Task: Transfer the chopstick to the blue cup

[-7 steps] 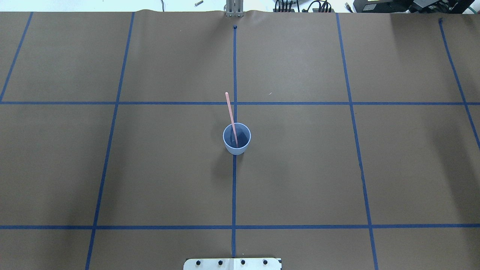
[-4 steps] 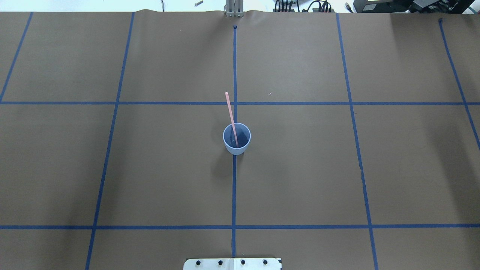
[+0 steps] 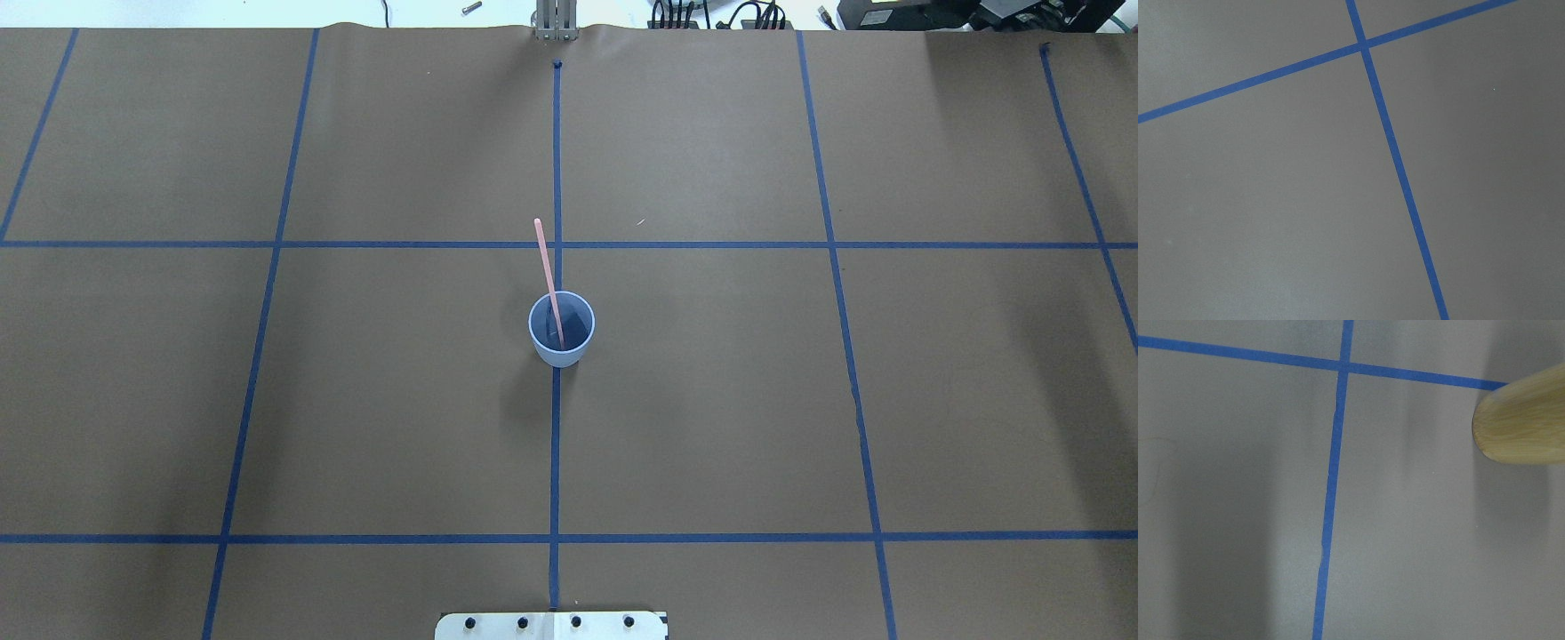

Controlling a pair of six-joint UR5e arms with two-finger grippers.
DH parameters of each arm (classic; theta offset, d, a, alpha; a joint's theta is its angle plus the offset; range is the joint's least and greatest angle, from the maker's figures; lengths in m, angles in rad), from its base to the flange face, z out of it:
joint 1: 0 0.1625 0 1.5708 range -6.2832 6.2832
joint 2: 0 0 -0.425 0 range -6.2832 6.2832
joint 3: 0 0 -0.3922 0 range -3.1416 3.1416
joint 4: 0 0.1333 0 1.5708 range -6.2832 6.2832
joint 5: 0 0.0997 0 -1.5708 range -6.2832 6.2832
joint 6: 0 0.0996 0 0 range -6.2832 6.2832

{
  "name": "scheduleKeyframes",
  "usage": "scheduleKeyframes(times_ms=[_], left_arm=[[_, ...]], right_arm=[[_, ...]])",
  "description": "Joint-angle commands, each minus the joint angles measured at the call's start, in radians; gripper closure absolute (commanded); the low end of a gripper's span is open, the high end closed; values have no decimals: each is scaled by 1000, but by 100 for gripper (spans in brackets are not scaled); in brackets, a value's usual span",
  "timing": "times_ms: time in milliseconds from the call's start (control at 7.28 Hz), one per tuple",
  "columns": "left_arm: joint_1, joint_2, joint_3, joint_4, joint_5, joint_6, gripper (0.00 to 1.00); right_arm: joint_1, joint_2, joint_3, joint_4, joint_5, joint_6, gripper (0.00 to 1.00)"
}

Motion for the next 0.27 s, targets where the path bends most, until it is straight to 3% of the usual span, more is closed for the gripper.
scheduleKeyframes(times_ms=[0, 137], left_arm=[[0, 0, 0, 0, 0, 0, 0], [0, 0, -2, 0, 0, 0, 0]], right_arm=[[3, -3, 5, 0, -4, 0, 0], [3, -3, 2, 0, -2, 1, 0]])
